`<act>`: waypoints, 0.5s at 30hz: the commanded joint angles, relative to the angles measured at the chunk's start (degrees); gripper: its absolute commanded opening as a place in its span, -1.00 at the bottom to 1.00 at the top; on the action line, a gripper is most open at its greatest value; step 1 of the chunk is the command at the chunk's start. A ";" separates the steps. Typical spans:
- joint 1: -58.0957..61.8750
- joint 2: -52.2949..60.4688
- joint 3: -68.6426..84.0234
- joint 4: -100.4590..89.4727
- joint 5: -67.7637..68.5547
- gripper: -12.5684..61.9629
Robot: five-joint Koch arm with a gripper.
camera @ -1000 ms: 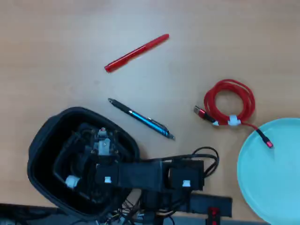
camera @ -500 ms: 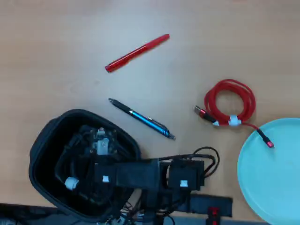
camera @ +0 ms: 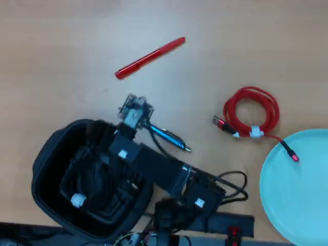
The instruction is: Put a black charging cable in a black bowl and put a red charging cable in a green bowl
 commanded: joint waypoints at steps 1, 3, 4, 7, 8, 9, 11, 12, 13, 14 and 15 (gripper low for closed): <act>7.03 2.55 -6.50 -6.42 -2.11 0.38; 14.06 2.46 -6.42 -7.47 -2.11 0.38; 17.40 2.46 -6.24 -7.38 -1.85 0.38; 26.98 2.55 -3.78 -6.59 -1.14 0.38; 30.32 2.64 -2.20 -6.68 -0.79 0.38; 33.40 2.64 -0.70 -6.86 0.18 0.38; 38.67 2.55 2.20 -7.03 2.99 0.38; 40.78 2.46 3.69 -7.21 4.31 0.38; 42.80 2.46 5.10 -7.21 4.83 0.38; 44.65 2.46 6.77 -7.29 4.83 0.38; 46.49 2.55 8.44 -7.38 4.83 0.38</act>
